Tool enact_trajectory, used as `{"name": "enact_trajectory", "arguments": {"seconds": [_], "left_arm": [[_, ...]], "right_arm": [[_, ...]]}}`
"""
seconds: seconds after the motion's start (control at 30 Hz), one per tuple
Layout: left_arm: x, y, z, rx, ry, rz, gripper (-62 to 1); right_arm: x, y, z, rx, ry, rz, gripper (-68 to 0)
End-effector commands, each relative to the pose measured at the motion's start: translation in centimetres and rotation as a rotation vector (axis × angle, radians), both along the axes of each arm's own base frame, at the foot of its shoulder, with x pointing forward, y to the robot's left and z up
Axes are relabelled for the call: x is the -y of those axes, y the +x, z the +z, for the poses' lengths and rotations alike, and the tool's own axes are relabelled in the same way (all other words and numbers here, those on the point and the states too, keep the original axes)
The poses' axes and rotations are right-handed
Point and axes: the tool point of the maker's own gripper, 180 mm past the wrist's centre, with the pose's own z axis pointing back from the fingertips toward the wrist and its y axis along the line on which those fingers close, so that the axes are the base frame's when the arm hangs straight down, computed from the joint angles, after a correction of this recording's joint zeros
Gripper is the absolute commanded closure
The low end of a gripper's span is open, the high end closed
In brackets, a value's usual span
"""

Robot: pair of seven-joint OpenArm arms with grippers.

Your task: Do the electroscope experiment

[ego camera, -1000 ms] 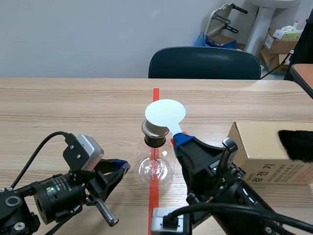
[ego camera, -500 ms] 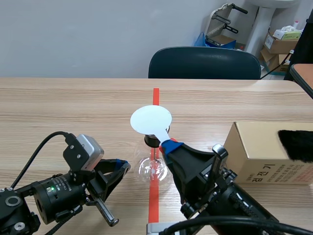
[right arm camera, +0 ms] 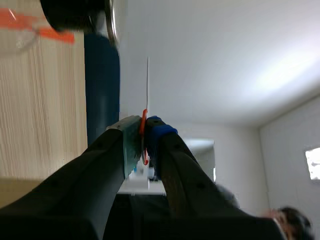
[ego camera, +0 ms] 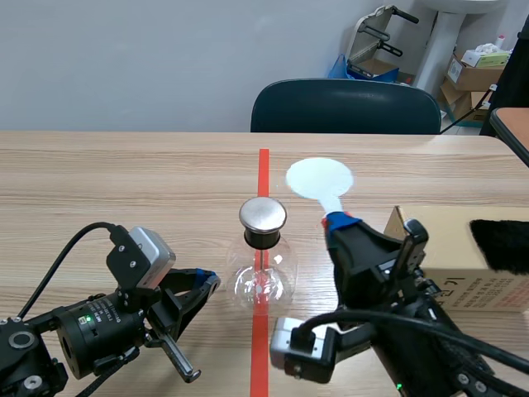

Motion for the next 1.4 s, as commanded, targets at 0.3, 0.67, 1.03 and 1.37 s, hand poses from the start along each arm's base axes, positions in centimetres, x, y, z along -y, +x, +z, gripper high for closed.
{"name": "enact_trajectory", "arguments": {"seconds": [0.3,0.67,1.03,1.37], "left_arm": [[0.5,0.3,0.8,0.019,-0.028,0.003,-4.1],[0.5,0.3,0.8,0.019,-0.028,0.003,-4.1],[0.5,0.3,0.8,0.02,-0.027,0.002,-4.1],[0.5,0.3,0.8,0.02,-0.028,0.002,-4.1]], "right_arm": [[5.2,1.7,0.9,0.037,0.023,-0.289,-2.0],[7.1,1.8,1.0,0.043,0.032,-0.393,-2.0],[4.7,1.6,0.8,0.035,0.02,-0.262,-2.0],[0.3,0.3,0.4,0.02,-0.003,-0.003,-2.0]]}}
